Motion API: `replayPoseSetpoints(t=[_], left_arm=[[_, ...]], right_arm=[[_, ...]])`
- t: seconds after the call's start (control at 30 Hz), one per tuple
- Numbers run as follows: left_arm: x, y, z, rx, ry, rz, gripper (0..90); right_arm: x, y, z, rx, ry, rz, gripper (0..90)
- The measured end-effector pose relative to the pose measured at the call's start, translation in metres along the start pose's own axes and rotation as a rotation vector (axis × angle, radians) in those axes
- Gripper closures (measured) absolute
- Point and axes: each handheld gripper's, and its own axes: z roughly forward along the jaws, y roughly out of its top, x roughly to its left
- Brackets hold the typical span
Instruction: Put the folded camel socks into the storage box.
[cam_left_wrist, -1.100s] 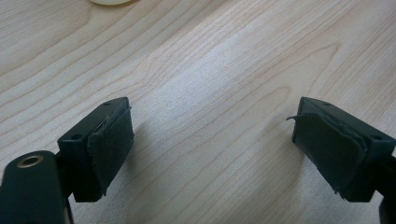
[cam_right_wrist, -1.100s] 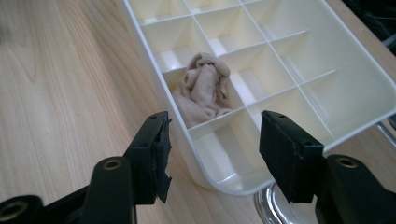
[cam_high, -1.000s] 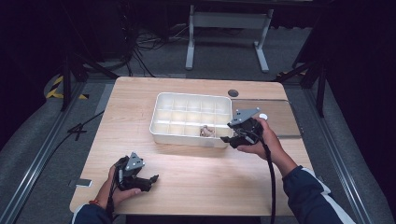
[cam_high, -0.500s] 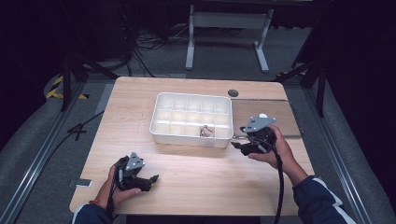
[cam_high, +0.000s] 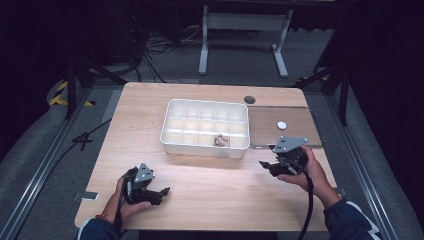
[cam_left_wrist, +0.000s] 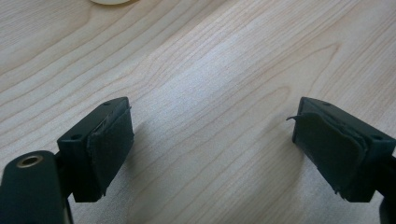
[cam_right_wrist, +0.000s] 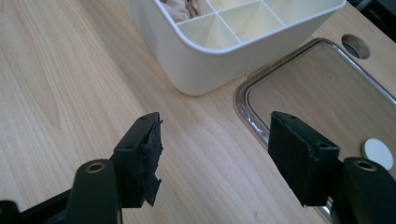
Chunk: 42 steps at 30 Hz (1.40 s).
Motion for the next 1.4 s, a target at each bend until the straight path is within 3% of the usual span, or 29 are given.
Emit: replayPoseSetpoints(t=[0.2, 0.27, 0.37, 0.7, 0.87, 0.9, 1.2, 1.27, 1.4], left_arm=[[0.0, 0.0, 0.0, 0.0, 0.001, -0.001, 12.6], [0.0, 0.0, 0.0, 0.002, 0.003, 0.001, 12.6], [0.0, 0.0, 0.0, 0.002, 0.004, -0.001, 12.6], [0.0, 0.0, 0.0, 0.0, 0.004, -0.003, 12.5], [0.0, 0.0, 0.0, 0.0, 0.004, -0.003, 12.5], [0.0, 0.0, 0.0, 0.0, 0.004, -0.003, 12.5], [-0.001, 0.0, 0.0, 0.0, 0.006, -0.004, 12.5], [0.0, 0.0, 0.0, 0.002, 0.006, -0.002, 12.5], [0.0, 0.0, 0.0, 0.002, 0.006, -0.001, 12.5]], right_arm=[[0.002, -0.017, 0.003, 0.008, 0.027, 0.001, 34.9], [0.005, -0.021, 0.004, 0.021, 0.001, -0.016, 33.4], [0.006, -0.029, 0.005, 0.024, 0.014, -0.018, 33.9], [0.012, -0.057, 0.005, 0.025, 0.035, 0.0, 33.7], [0.014, -0.074, 0.002, 0.034, 0.048, 0.027, 33.3], [0.014, -0.084, -0.001, 0.026, 0.057, 0.039, 33.7], [0.01, -0.113, -0.011, -0.013, 0.066, 0.105, 33.1], [0.007, -0.124, -0.013, -0.017, 0.03, 0.146, 30.6], [0.005, -0.135, -0.016, -0.047, 0.041, 0.199, 26.9]])
